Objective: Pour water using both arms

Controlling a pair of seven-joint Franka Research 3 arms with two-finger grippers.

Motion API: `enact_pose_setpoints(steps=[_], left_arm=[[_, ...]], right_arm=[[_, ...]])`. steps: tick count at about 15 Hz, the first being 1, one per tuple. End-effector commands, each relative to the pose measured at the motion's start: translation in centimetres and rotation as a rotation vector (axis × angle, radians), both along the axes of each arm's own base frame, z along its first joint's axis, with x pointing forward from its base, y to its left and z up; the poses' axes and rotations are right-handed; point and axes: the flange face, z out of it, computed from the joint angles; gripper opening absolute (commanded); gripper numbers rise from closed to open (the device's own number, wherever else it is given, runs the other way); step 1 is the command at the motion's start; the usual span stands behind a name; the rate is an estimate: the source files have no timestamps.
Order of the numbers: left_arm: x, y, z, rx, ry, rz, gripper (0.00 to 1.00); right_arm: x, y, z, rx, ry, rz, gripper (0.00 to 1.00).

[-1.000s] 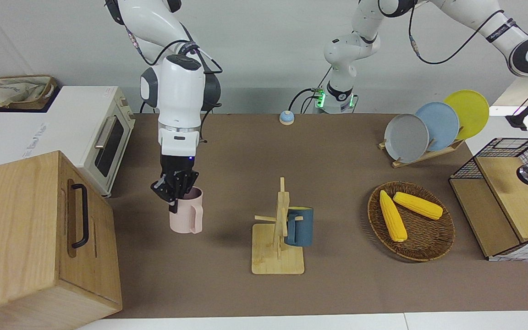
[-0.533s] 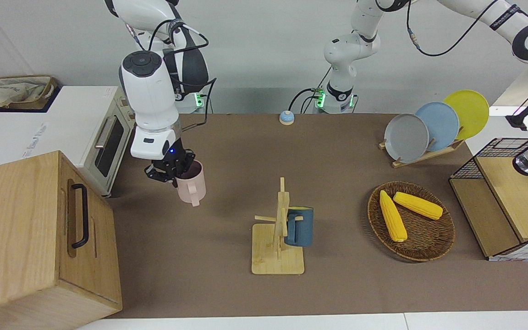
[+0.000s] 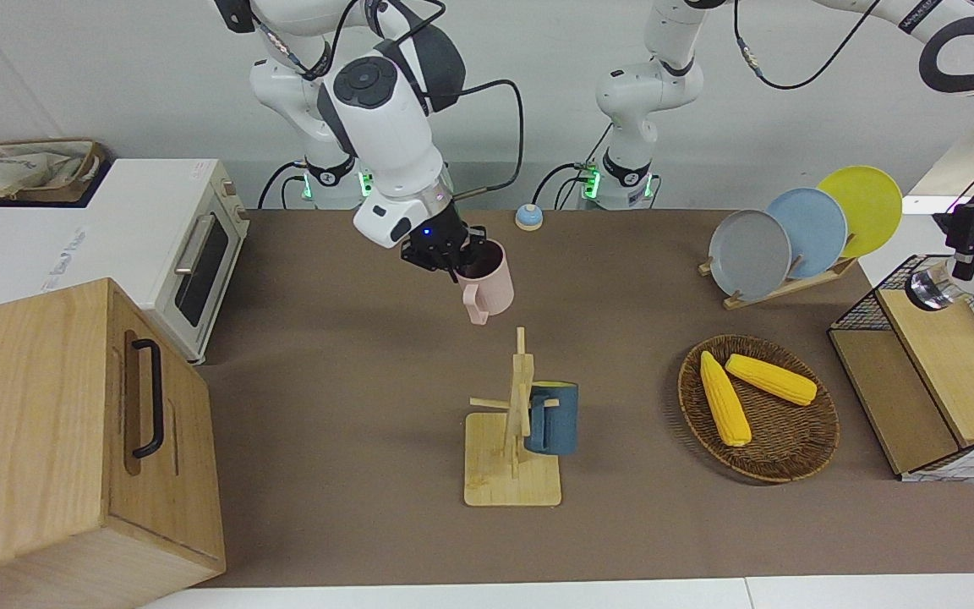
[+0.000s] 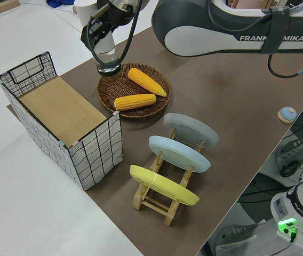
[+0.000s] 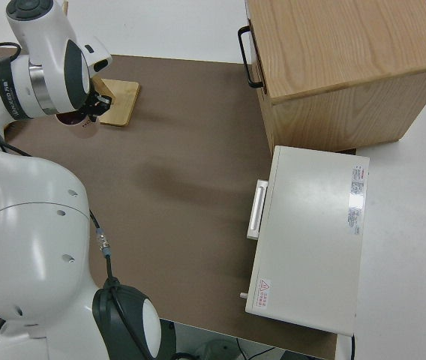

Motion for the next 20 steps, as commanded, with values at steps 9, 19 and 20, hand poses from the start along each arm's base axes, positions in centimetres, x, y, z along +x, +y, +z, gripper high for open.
enact_pose_setpoints(steps=[9,19,20], left_arm=[[-2.2,-14.0,-1.4,0.035,0.112,0.041,0.0],[-2.7,-20.1,-4.7,0.05,0.166,0.041,0.0],[-2.7,-20.4,-4.7,0.05,0.166,0.038,0.0]], right_arm=[[-8.3,14.8,-3.4,0.039,0.175,-0.091,0.0],[-6.9,21.0,-16.6,-0.021,0.08,-0.13,0.0],[-6.7,21.3,-17.8,-0.037,0.065,-0.127,0.0]])
